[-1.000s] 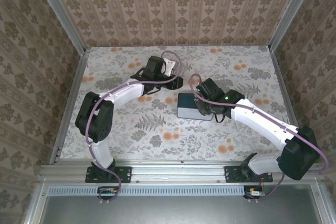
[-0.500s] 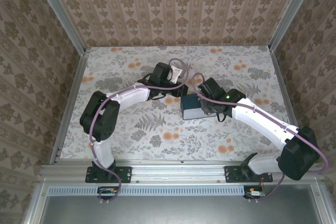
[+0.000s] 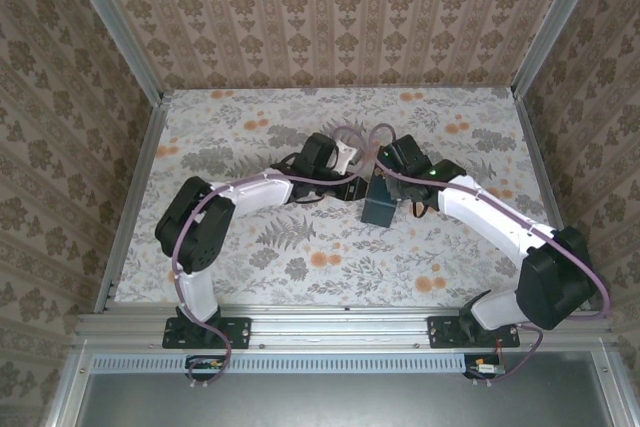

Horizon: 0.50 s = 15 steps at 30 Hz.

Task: Unlock the padlock with the key

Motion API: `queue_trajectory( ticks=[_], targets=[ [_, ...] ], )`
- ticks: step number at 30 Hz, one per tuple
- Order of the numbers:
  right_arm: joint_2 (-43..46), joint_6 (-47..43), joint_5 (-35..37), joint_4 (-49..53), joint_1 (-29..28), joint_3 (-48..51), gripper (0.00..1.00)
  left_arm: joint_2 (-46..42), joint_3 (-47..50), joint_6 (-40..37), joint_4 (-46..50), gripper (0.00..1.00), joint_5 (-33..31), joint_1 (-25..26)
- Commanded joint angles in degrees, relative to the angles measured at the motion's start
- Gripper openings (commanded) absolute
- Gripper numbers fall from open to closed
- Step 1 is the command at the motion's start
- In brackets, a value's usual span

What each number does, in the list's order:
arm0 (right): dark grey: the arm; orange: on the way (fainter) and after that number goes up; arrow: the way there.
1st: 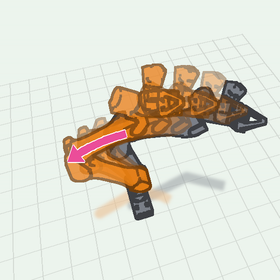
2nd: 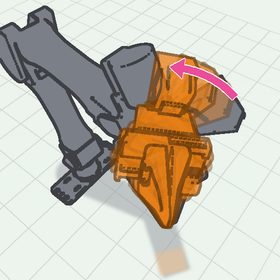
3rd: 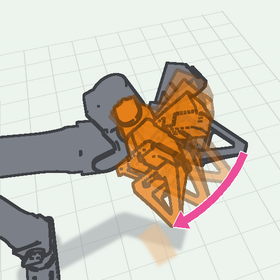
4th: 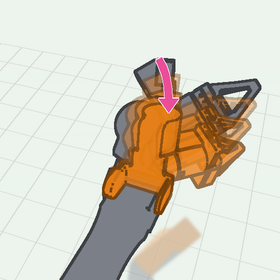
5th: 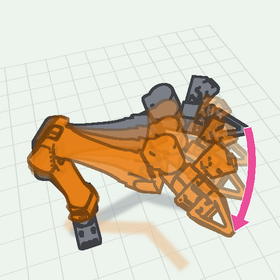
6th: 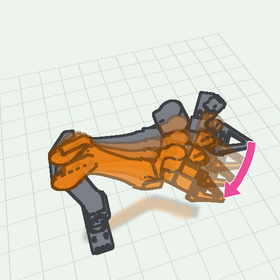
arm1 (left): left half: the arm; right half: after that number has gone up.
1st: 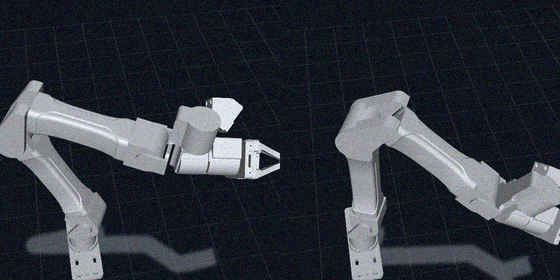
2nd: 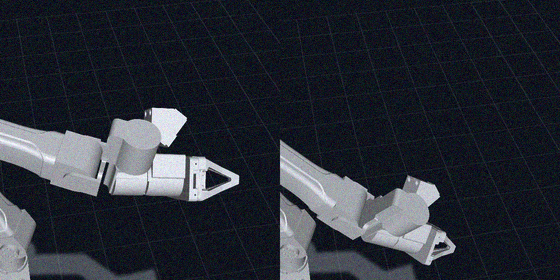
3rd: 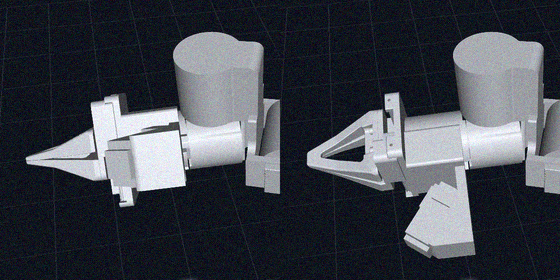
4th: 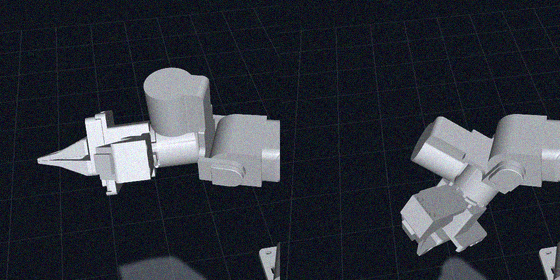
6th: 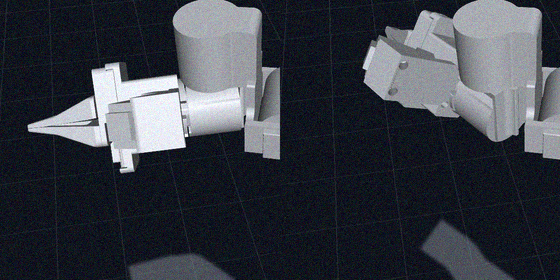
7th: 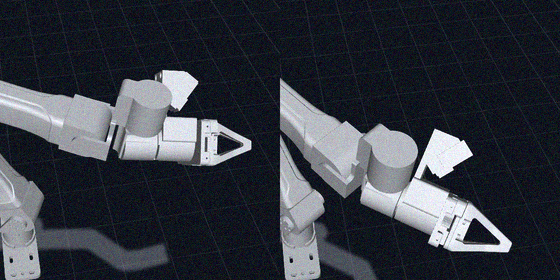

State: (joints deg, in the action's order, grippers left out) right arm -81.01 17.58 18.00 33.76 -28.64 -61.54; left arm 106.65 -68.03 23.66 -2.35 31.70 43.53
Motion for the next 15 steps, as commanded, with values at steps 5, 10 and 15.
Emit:
queue_trajectory(
  ticks=[5,10,15],
  targets=[
    [-0.61,3.14,0.76,-7.3,2.64,0.61,0.11,-0.65,0.28,1.85,-2.31,0.24,1.63,1.47],
    [-2.26,2.65,-0.11,-8.78,3.7,-0.73,0.11,-1.07,0.29,1.69,-1.52,0.24,1.2,0.37],
    [-1.91,1.99,-0.42,-10.85,6.28,-0.35,0.12,-2.81,1.01,1.74,-0.95,0.24,0.55,-1.8]
  ],
)
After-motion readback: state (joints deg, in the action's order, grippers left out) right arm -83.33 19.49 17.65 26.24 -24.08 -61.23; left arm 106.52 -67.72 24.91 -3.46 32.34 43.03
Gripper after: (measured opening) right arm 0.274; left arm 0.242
